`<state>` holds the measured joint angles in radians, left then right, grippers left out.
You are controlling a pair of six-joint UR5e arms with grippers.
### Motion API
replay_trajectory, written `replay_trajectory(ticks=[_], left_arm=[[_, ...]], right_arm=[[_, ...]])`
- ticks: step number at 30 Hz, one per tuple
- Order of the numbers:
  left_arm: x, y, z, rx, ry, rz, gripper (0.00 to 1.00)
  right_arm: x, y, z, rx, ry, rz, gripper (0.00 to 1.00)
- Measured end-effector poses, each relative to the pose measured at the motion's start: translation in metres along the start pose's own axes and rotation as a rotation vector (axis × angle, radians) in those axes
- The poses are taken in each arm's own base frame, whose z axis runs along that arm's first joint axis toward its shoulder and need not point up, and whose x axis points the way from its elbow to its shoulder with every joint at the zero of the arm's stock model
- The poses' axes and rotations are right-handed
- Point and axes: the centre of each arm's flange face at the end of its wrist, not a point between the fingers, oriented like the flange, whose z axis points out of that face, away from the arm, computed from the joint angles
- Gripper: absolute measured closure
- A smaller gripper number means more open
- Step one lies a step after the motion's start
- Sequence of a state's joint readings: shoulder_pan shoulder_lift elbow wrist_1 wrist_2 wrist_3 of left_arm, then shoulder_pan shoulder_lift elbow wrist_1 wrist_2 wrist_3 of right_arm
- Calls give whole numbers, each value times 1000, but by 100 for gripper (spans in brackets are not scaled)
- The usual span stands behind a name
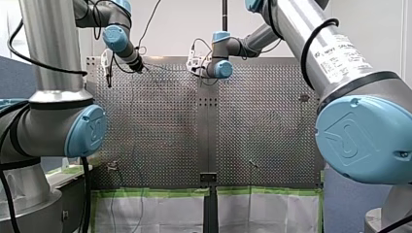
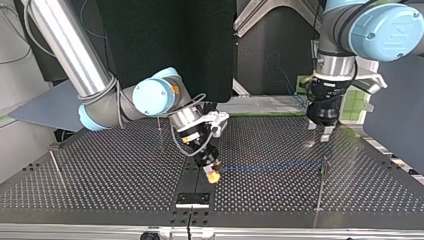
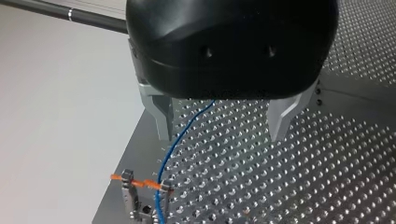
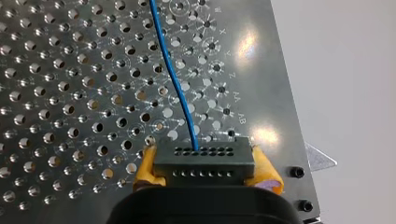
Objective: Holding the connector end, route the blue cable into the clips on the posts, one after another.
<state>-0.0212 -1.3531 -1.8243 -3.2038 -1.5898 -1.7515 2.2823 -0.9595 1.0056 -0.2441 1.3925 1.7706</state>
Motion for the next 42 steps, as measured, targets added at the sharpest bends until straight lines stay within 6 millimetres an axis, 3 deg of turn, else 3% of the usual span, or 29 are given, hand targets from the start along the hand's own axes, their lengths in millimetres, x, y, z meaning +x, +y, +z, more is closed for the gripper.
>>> replay_trajectory(ticks=[15,42], left_arm=[[-14,3,6,-2,-98,81,0],[-14,22,16,-71,-97,164,0]], right_arm=[[0,3,0,-2,0,0,100],[0,8,0,12,-5,-2,100]])
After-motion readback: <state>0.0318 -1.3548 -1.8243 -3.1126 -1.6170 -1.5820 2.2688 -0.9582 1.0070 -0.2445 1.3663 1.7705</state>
